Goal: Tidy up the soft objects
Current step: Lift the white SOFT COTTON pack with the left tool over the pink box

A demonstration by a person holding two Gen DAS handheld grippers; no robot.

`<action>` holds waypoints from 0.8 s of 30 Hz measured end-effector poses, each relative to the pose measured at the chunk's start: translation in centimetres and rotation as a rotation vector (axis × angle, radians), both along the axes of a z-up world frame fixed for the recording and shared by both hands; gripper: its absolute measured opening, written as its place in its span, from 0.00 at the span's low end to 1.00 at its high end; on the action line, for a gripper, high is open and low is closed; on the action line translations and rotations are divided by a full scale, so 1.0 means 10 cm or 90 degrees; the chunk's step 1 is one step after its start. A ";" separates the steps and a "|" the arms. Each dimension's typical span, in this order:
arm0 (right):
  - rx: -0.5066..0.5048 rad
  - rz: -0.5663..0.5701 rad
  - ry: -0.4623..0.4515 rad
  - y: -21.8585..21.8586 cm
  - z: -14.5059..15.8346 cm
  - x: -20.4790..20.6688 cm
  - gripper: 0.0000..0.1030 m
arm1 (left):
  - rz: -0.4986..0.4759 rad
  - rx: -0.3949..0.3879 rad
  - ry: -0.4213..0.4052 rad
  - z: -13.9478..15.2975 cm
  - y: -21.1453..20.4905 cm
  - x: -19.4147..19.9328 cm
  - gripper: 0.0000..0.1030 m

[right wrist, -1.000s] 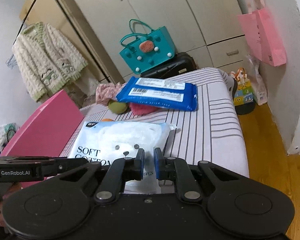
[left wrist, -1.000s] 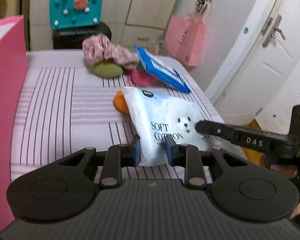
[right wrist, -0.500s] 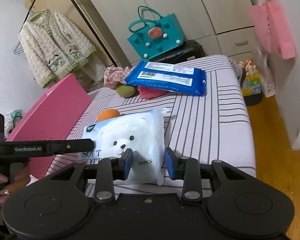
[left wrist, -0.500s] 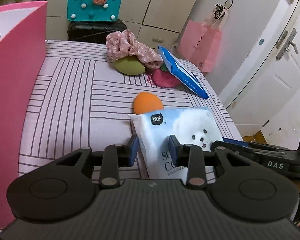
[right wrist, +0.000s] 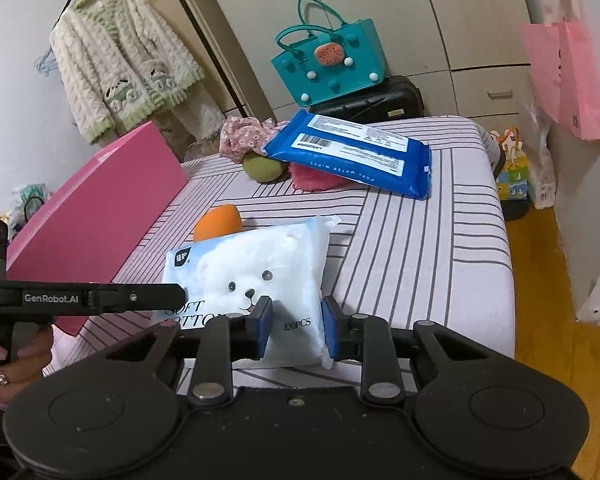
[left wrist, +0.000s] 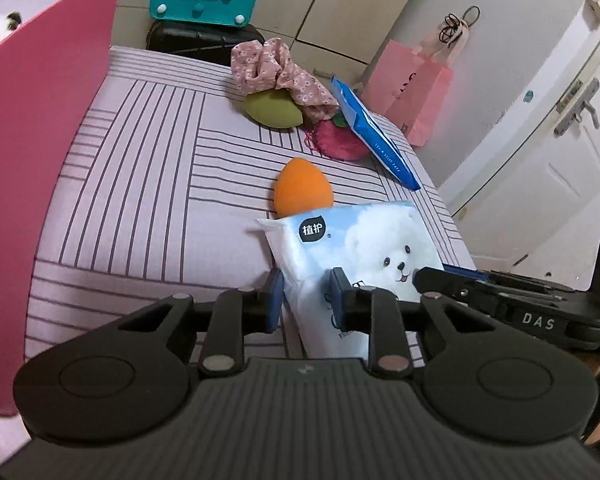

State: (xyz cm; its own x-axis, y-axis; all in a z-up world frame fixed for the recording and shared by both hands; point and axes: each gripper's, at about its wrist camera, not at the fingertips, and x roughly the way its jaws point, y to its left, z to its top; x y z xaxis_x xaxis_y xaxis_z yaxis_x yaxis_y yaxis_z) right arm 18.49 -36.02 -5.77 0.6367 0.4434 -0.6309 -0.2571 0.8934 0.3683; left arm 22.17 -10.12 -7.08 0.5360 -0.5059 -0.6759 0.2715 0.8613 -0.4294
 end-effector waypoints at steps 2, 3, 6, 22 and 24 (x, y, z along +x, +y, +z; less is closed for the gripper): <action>-0.012 0.008 0.002 0.05 0.04 -0.03 0.31 | -0.017 0.003 0.000 0.04 -0.01 -0.03 0.22; -0.019 0.015 0.002 0.08 0.06 -0.05 0.31 | -0.021 0.002 -0.004 0.07 0.00 -0.06 0.22; -0.012 0.037 0.010 0.15 0.14 -0.13 0.31 | -0.014 0.014 -0.048 0.18 0.04 -0.18 0.22; -0.064 0.126 -0.013 0.66 0.85 -0.43 0.34 | -0.086 0.079 -0.174 1.02 0.39 -0.56 0.22; -0.073 0.136 -0.030 0.76 0.96 -0.44 0.36 | -0.081 0.075 -0.179 1.11 0.49 -0.58 0.22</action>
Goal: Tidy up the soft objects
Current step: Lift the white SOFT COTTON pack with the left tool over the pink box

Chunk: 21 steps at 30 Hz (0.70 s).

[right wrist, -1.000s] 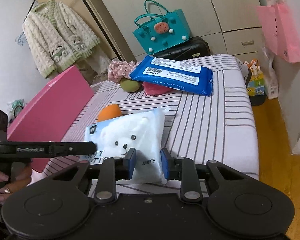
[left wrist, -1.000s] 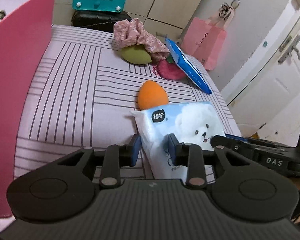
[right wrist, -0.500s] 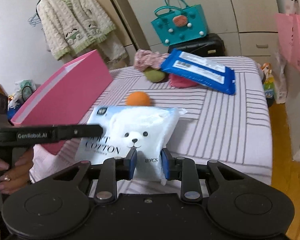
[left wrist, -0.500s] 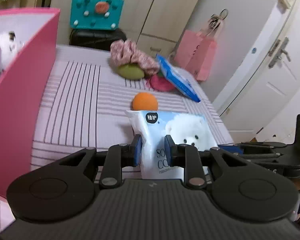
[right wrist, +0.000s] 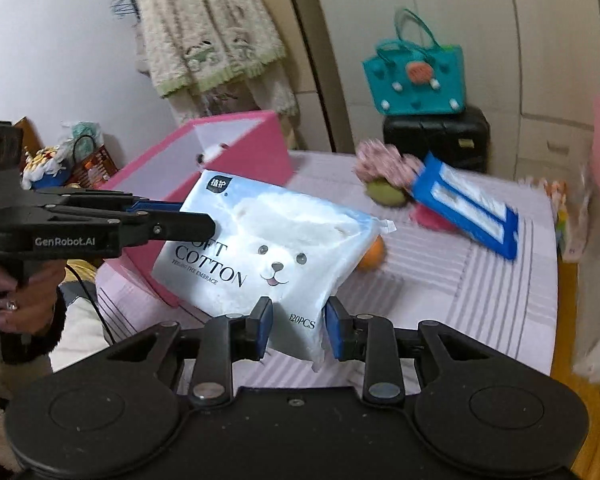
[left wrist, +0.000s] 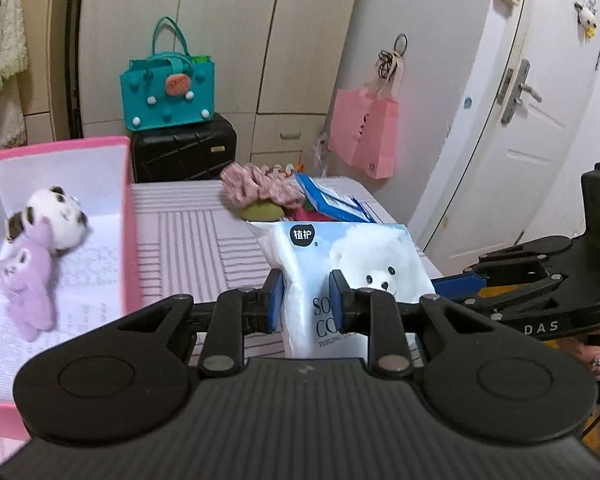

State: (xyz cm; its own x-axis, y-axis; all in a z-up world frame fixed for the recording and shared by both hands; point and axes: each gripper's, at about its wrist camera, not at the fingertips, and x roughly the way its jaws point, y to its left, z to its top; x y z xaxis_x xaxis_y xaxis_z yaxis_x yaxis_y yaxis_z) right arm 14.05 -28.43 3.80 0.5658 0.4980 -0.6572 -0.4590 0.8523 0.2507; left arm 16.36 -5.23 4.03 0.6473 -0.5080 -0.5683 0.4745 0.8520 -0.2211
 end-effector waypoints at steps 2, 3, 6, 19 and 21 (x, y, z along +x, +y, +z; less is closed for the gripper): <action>-0.003 0.016 -0.011 0.11 0.12 0.01 0.37 | 0.007 0.001 -0.014 0.12 0.10 -0.03 0.22; -0.005 0.023 -0.018 0.16 0.17 0.02 0.37 | 0.010 0.001 -0.023 0.18 0.15 -0.04 0.22; -0.020 0.053 -0.045 0.35 0.33 0.04 0.38 | 0.031 0.000 -0.054 0.33 0.34 -0.08 0.23; -0.062 0.152 -0.123 1.33 0.71 0.50 0.47 | 0.152 0.021 -0.095 0.63 1.16 0.05 0.24; -0.078 0.168 -0.140 1.50 0.73 0.60 0.48 | 0.165 0.027 -0.073 0.60 1.28 0.13 0.24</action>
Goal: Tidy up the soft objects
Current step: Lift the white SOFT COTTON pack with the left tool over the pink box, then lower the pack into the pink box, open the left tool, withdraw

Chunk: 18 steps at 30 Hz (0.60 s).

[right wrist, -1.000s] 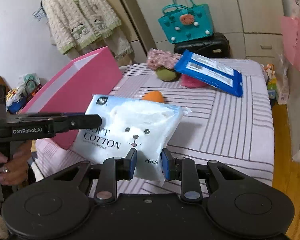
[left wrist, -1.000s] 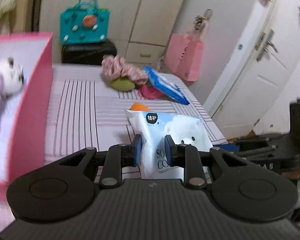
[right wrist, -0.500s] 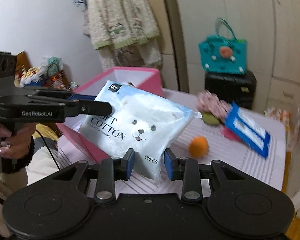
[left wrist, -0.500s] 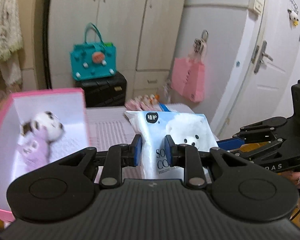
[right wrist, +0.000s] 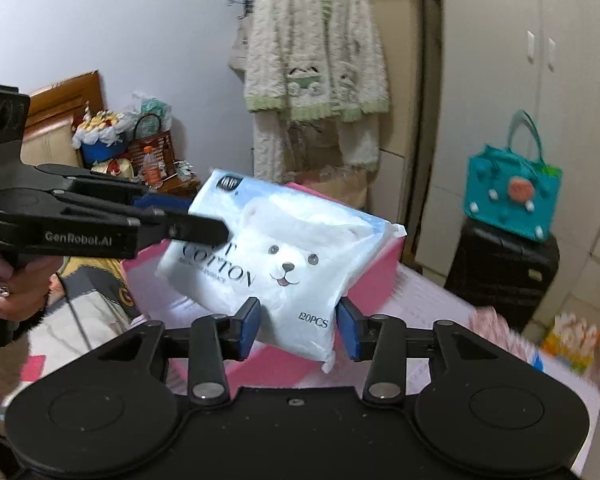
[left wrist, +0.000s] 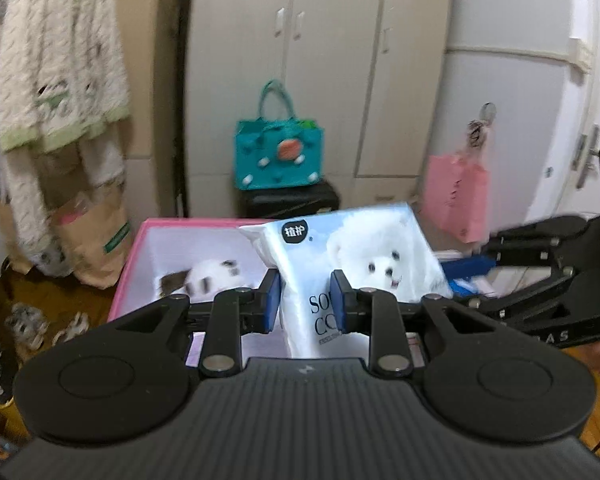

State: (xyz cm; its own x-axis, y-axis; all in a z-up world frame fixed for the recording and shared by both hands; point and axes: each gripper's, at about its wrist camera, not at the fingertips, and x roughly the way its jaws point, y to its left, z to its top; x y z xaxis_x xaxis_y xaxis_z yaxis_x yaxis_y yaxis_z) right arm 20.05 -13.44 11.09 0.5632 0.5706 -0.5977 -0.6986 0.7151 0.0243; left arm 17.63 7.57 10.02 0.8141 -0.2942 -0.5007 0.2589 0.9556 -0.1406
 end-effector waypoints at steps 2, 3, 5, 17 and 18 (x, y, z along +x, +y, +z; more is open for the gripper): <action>-0.025 0.007 -0.026 0.15 -0.01 0.10 0.48 | 0.005 -0.008 0.039 -0.05 0.12 0.11 0.24; -0.041 0.013 -0.038 0.22 -0.02 0.16 0.48 | 0.005 -0.015 0.064 -0.10 0.18 0.18 0.24; -0.068 0.032 -0.042 0.35 -0.06 0.31 0.43 | 0.007 -0.033 0.121 -0.18 0.29 0.34 0.24; -0.195 0.133 -0.023 0.78 -0.27 0.88 0.25 | -0.033 -0.076 0.313 -0.71 0.46 0.87 0.24; -0.205 0.141 -0.021 0.81 -0.28 0.92 0.25 | -0.047 -0.080 0.327 -0.76 0.42 0.87 0.24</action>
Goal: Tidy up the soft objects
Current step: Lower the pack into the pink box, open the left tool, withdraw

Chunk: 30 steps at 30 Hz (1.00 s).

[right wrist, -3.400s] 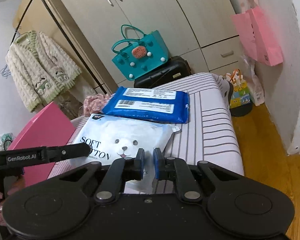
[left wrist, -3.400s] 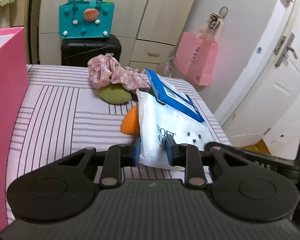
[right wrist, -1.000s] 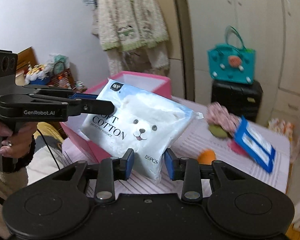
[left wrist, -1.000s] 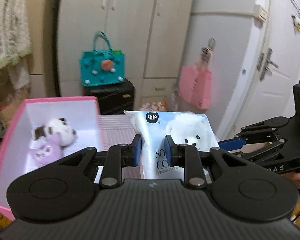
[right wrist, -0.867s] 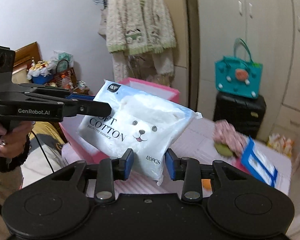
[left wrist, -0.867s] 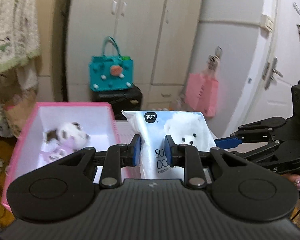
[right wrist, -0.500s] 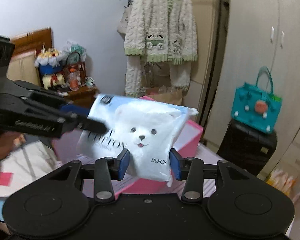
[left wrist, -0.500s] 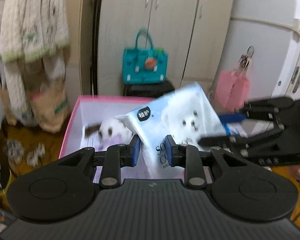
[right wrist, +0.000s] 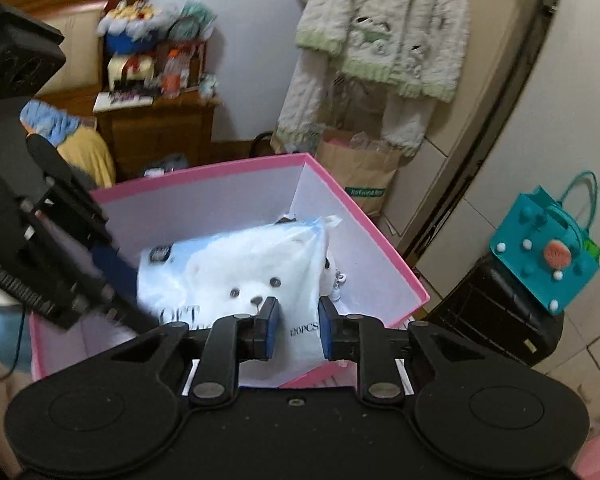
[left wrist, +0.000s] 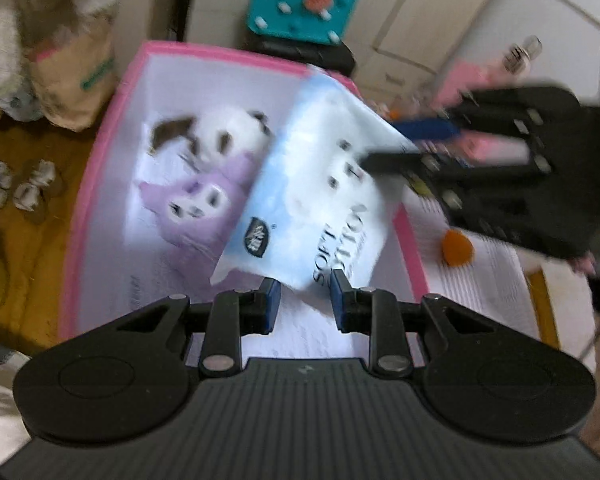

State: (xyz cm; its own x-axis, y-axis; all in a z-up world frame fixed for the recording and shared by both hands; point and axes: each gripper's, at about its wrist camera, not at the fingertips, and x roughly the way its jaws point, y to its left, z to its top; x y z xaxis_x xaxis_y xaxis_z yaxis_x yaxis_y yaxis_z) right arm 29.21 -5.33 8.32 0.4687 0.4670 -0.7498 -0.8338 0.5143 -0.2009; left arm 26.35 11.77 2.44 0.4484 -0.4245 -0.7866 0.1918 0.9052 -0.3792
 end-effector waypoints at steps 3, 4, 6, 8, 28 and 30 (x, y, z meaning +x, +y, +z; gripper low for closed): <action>-0.026 0.022 0.008 0.09 -0.04 0.07 0.25 | -0.032 -0.021 0.040 -0.08 -0.08 0.04 0.24; -0.032 0.028 0.007 0.12 -0.04 0.08 0.25 | -0.037 -0.022 0.046 -0.09 -0.10 0.05 0.24; -0.050 0.032 0.005 0.18 -0.06 0.09 0.25 | -0.045 -0.028 0.056 -0.12 -0.11 0.07 0.24; -0.049 0.037 0.009 0.23 -0.07 0.11 0.25 | -0.048 -0.041 0.074 -0.17 -0.10 0.12 0.24; -0.034 -0.016 0.023 0.17 -0.20 0.05 0.25 | -0.041 -0.022 0.060 -0.15 -0.15 0.07 0.40; -0.002 -0.034 0.037 0.07 -0.12 0.00 0.26 | -0.032 -0.010 0.041 -0.09 -0.15 0.04 0.40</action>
